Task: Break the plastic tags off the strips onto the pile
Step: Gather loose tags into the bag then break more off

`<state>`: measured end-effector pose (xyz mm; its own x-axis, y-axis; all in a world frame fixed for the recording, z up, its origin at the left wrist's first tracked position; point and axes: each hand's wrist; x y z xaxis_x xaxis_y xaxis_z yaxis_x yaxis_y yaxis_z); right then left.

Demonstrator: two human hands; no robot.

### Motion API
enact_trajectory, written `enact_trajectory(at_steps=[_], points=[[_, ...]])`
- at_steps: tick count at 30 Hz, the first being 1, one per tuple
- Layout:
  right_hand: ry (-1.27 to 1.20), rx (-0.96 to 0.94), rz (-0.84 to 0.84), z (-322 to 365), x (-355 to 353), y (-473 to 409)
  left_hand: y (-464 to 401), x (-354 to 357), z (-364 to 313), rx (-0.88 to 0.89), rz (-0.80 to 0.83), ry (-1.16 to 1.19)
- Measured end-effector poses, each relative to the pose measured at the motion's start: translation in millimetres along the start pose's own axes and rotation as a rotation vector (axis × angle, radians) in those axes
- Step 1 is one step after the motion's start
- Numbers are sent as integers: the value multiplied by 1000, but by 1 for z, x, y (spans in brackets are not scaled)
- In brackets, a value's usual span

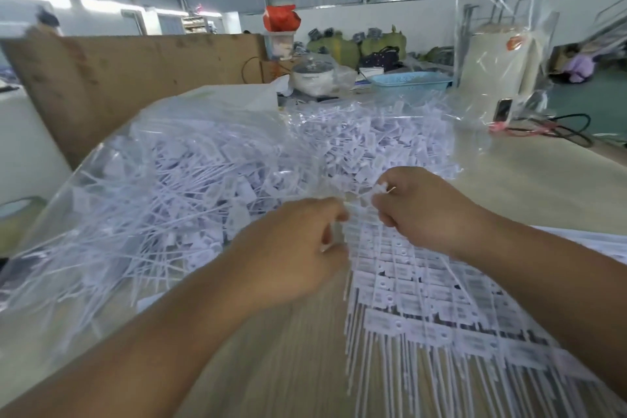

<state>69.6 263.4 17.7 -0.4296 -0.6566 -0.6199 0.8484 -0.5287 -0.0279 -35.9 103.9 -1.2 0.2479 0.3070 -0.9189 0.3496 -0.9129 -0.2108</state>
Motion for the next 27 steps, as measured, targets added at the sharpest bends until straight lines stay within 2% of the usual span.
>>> enact_trajectory(at_steps=[2,4,6,8,10,13,16,18,23,27], points=[[58,-73,-15,4,-3,10,21,-5,18,-108,34,-185],[-18,-148,-10,12,-1,21,36,-1,33,-204,129,-430],[-49,-268,-11,22,9,34,45,4,41,-245,157,-568],[101,-415,-7,31,24,44,48,6,44,-228,119,-640],[327,-487,93,39,42,46,50,7,44,-190,99,-693],[481,-437,153,50,63,28,56,1,41,-140,4,-686],[552,-409,199,62,82,6,65,-2,41,59,-174,-694],[570,-421,273,72,96,-6,73,-6,40,118,-232,-720],[488,-431,486,100,127,-30,92,-6,41,149,-252,-721],[411,-524,503,110,147,-38,95,-1,39,154,-275,-633]])
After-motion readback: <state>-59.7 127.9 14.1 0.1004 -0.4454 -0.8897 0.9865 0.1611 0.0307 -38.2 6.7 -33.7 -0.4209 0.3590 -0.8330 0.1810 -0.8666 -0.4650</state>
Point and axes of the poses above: each hand's wrist, its own y-axis away from the middle knuckle, its own x-axis out of the palm, z = x × y, and after that the axes turned 3 degrees about z, right-handed
